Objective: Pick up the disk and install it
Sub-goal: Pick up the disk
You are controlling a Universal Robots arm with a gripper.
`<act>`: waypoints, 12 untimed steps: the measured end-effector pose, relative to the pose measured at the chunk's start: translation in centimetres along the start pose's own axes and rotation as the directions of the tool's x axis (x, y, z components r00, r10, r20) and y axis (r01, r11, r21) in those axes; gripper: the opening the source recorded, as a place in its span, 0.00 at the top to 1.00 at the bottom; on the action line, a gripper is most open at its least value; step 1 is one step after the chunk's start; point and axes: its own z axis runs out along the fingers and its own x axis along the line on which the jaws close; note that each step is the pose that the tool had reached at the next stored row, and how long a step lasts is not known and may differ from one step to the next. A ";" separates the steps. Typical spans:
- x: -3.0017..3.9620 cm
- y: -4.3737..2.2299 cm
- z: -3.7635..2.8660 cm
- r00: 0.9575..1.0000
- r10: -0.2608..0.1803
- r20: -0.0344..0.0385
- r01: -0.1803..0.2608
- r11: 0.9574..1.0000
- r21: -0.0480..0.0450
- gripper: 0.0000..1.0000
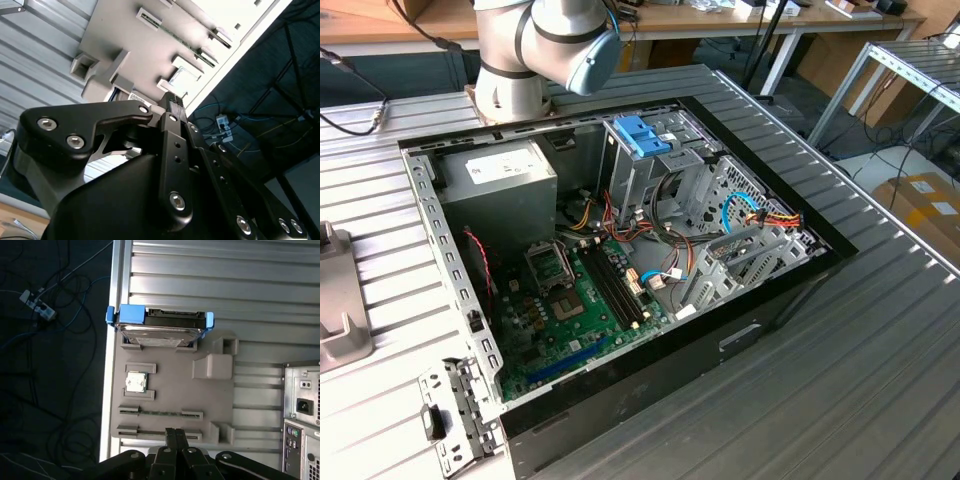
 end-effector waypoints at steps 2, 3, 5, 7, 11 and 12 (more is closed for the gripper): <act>0.00 0.00 0.01 1.000 -0.016 -0.001 0.016 1.000 0.000 0.90; 0.01 0.00 0.01 1.000 -0.024 -0.001 0.024 1.000 -0.001 0.90; 0.00 0.00 0.00 0.999 -0.043 -0.002 0.043 0.999 -0.001 0.90; 0.00 0.00 0.01 0.998 -0.058 -0.002 0.058 0.998 -0.001 0.90; 0.00 0.00 0.01 0.995 -0.100 -0.004 0.100 0.995 -0.003 0.90; 0.00 0.00 0.01 0.994 -0.113 -0.005 0.113 0.994 -0.003 0.90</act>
